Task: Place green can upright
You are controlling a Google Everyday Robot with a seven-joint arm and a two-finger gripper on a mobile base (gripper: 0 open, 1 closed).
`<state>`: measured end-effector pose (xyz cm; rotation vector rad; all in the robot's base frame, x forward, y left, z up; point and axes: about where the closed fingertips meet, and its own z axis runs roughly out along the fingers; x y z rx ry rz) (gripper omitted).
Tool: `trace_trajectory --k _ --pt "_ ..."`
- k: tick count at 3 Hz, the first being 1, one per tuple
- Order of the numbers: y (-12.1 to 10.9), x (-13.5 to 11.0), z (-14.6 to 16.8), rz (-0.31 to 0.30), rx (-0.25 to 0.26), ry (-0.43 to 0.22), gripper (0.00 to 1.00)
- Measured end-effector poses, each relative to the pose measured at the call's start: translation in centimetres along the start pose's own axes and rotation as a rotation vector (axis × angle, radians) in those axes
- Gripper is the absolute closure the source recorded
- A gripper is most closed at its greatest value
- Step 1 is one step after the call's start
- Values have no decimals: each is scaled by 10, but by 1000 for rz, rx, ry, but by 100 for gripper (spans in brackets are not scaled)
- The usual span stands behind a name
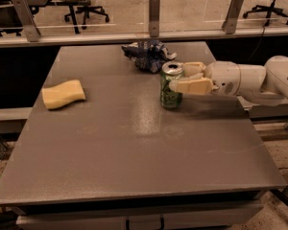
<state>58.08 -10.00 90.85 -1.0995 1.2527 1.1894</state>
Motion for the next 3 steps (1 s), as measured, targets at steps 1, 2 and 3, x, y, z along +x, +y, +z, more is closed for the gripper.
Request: trace_trajectory --k 1,2,3 --pt "1 -1 3 -2 -5 0 4" --pt "1 -1 5 -2 -8 0 0" --pt "1 -1 5 -2 -8 0 0"
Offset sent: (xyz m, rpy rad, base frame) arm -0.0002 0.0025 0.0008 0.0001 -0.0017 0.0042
